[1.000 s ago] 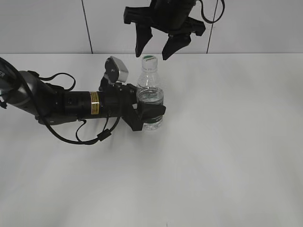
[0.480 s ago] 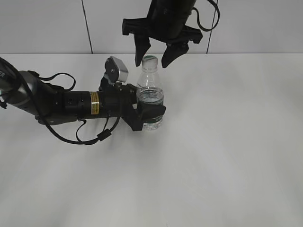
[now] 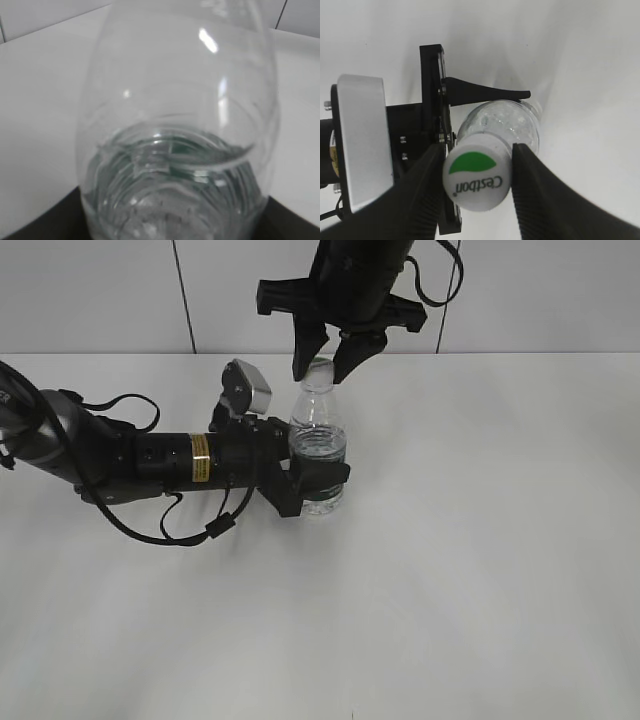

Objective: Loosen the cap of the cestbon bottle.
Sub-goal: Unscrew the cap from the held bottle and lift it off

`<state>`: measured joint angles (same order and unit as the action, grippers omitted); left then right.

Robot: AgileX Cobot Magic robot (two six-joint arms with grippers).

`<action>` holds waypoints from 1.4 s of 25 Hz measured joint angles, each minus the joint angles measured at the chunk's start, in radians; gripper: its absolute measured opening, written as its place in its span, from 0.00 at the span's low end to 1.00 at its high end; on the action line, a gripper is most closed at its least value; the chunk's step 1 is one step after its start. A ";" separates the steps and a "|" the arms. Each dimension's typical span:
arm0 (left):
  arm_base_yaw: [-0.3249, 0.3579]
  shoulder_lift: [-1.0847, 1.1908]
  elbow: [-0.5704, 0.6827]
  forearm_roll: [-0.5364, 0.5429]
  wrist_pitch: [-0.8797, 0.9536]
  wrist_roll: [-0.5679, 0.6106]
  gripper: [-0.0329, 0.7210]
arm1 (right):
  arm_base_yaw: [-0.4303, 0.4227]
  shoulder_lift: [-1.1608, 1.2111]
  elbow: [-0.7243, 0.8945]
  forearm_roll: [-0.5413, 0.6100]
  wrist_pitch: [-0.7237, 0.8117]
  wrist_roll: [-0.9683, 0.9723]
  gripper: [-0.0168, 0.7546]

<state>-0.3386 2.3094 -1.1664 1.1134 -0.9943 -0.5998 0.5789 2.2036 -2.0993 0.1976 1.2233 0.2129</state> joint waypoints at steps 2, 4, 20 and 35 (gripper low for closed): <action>0.000 0.000 0.000 -0.001 0.000 0.000 0.59 | 0.000 0.000 0.000 0.000 0.000 -0.007 0.43; 0.000 0.000 0.000 -0.001 0.000 0.000 0.59 | 0.000 0.000 0.000 0.000 0.000 -0.029 0.43; 0.000 0.000 0.000 -0.004 0.002 -0.001 0.59 | 0.003 -0.002 -0.001 -0.034 -0.006 -0.619 0.41; 0.000 0.000 -0.002 0.011 0.005 -0.004 0.59 | 0.003 -0.003 -0.003 -0.040 -0.005 -0.958 0.41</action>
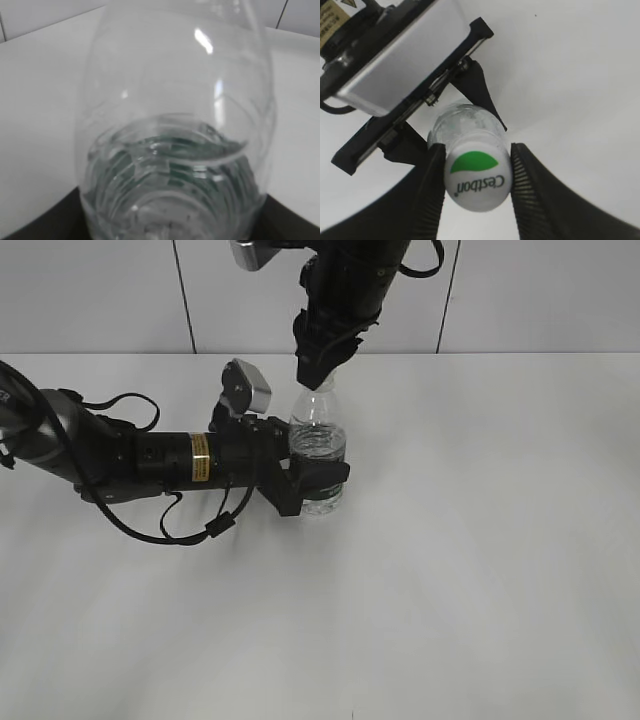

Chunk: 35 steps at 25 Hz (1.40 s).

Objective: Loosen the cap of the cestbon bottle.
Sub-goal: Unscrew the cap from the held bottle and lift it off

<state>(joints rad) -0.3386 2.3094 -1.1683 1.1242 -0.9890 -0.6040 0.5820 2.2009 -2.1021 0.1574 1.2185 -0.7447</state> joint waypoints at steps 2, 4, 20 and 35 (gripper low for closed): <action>0.000 0.000 -0.001 0.008 0.000 -0.001 0.59 | 0.000 0.000 0.000 0.000 0.002 -0.043 0.41; 0.000 0.000 -0.001 0.010 0.000 -0.002 0.59 | 0.000 0.000 0.000 0.000 0.003 -0.090 0.41; 0.001 0.000 -0.001 0.015 -0.004 -0.002 0.59 | 0.000 0.004 -0.027 0.012 0.025 -0.186 0.41; 0.001 0.000 -0.001 0.032 -0.009 0.004 0.59 | -0.001 -0.048 -0.041 0.009 0.007 -0.190 0.40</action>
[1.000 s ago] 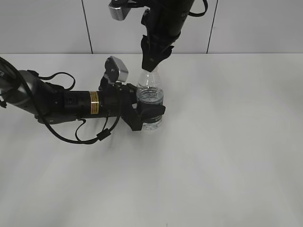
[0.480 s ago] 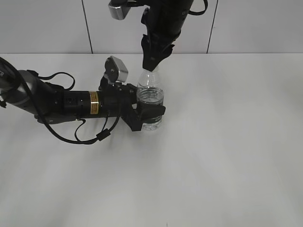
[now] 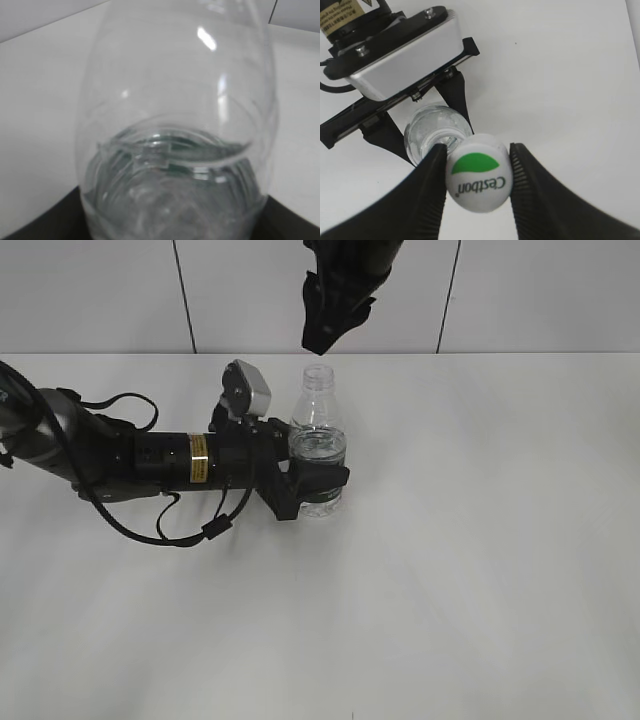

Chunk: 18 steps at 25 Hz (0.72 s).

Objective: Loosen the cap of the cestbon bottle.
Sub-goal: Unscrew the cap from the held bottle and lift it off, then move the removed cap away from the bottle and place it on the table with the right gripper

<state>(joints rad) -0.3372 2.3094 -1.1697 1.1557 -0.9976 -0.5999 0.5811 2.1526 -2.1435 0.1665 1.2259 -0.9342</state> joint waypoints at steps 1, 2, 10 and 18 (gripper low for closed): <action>0.000 0.000 0.000 0.000 0.000 0.000 0.59 | 0.000 0.000 0.000 -0.001 -0.001 0.000 0.40; 0.000 0.000 0.000 0.000 0.000 0.000 0.59 | 0.000 0.000 0.000 -0.002 -0.001 0.000 0.40; 0.000 0.000 0.000 0.001 -0.001 0.000 0.59 | -0.009 -0.021 0.000 -0.087 -0.001 0.168 0.40; 0.000 0.000 0.000 -0.002 -0.001 0.000 0.59 | -0.145 -0.025 -0.002 -0.103 -0.001 0.547 0.40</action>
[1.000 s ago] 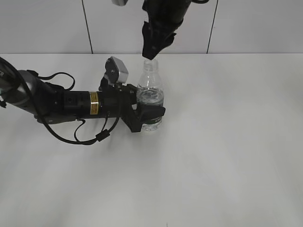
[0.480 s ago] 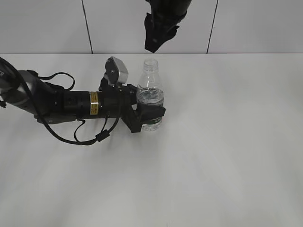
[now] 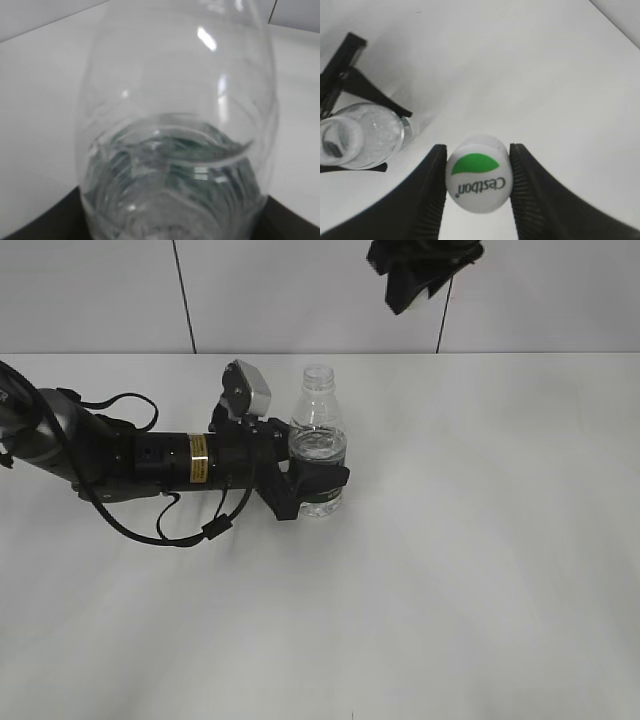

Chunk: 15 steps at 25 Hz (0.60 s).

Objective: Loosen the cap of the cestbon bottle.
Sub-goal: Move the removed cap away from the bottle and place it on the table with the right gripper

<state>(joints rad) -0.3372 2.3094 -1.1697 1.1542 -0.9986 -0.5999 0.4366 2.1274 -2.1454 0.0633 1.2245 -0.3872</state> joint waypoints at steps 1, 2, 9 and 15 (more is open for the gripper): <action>0.000 0.000 0.000 0.000 0.000 0.000 0.59 | -0.022 0.000 0.000 0.003 0.000 0.051 0.40; 0.000 0.000 0.000 -0.002 0.000 0.000 0.59 | -0.050 0.000 0.000 0.006 0.000 0.092 0.40; 0.000 0.000 0.001 -0.012 0.000 -0.001 0.59 | -0.221 0.008 0.000 0.065 0.000 0.199 0.40; 0.000 0.000 0.004 -0.041 0.002 -0.004 0.59 | -0.301 0.011 0.114 0.075 -0.002 0.210 0.40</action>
<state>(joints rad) -0.3372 2.3094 -1.1657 1.1131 -0.9967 -0.6038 0.1355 2.1389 -2.0310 0.1385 1.2226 -0.1776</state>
